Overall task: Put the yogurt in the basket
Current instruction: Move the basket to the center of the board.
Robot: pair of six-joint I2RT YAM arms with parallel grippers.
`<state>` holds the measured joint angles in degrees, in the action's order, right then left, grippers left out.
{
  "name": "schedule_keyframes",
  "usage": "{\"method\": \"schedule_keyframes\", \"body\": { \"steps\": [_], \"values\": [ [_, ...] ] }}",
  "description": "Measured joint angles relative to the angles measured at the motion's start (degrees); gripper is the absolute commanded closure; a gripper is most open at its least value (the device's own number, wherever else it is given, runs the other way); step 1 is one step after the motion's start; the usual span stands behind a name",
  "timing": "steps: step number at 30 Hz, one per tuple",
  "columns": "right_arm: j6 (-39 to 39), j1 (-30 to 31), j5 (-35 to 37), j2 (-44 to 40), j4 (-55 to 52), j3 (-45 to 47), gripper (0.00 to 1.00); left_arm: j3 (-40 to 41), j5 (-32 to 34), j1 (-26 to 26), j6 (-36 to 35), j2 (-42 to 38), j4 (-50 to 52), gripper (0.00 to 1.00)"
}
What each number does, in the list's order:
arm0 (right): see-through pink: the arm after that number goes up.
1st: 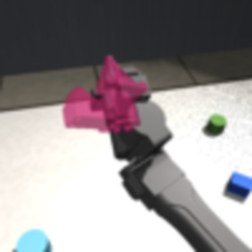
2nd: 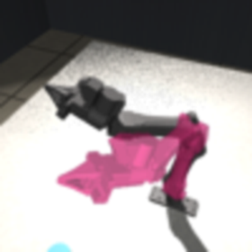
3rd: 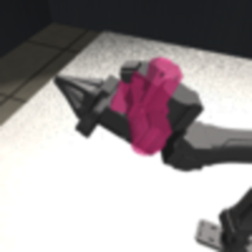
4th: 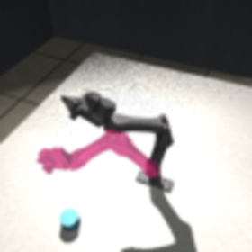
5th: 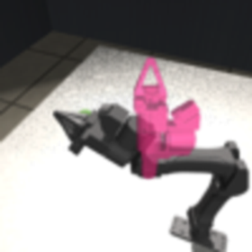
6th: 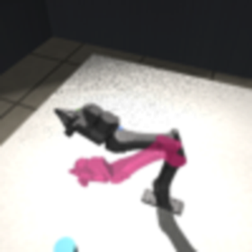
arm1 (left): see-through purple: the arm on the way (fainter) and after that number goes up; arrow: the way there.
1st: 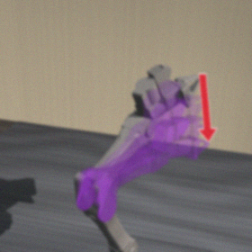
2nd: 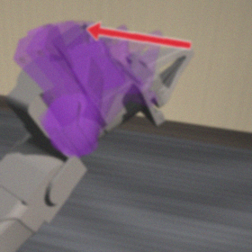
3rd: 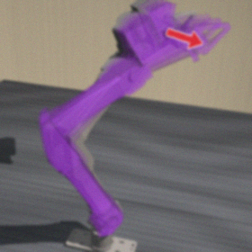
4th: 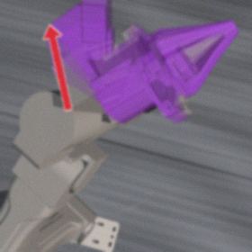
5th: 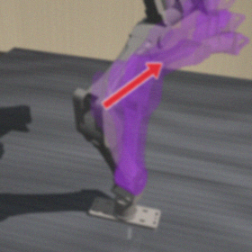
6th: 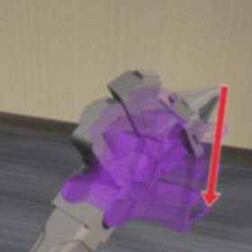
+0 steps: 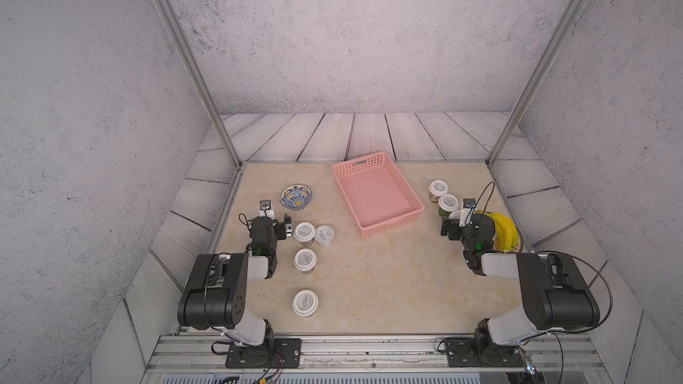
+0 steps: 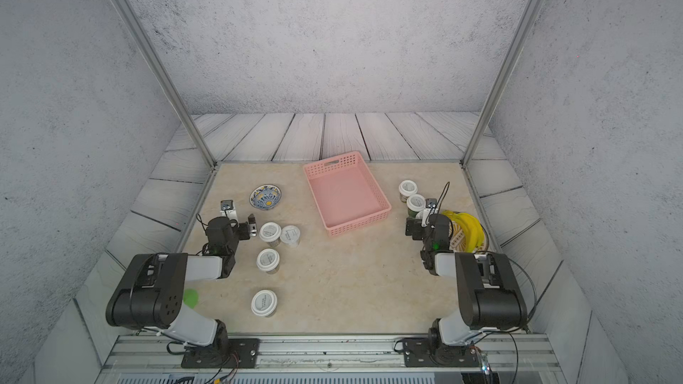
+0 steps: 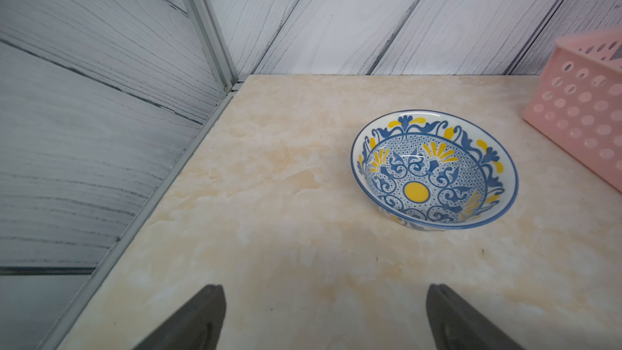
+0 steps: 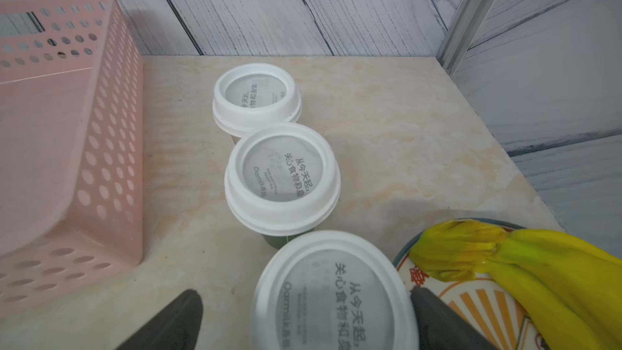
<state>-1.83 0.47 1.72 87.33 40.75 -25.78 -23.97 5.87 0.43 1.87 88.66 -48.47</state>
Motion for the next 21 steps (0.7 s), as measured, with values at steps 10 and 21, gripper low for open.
{"method": "schedule_keyframes", "body": {
  "steps": [10,21],
  "values": [
    [0.00,0.00,-0.09,-0.02,0.00,0.00,0.00,0.00,0.00,0.00,0.00,0.00,0.00,0.02],
    [-0.02,-0.11,-0.17,-0.02,-0.02,0.00,0.00,-0.17,0.11,0.00,0.00,0.00,1.05,0.02]
  ]
}}
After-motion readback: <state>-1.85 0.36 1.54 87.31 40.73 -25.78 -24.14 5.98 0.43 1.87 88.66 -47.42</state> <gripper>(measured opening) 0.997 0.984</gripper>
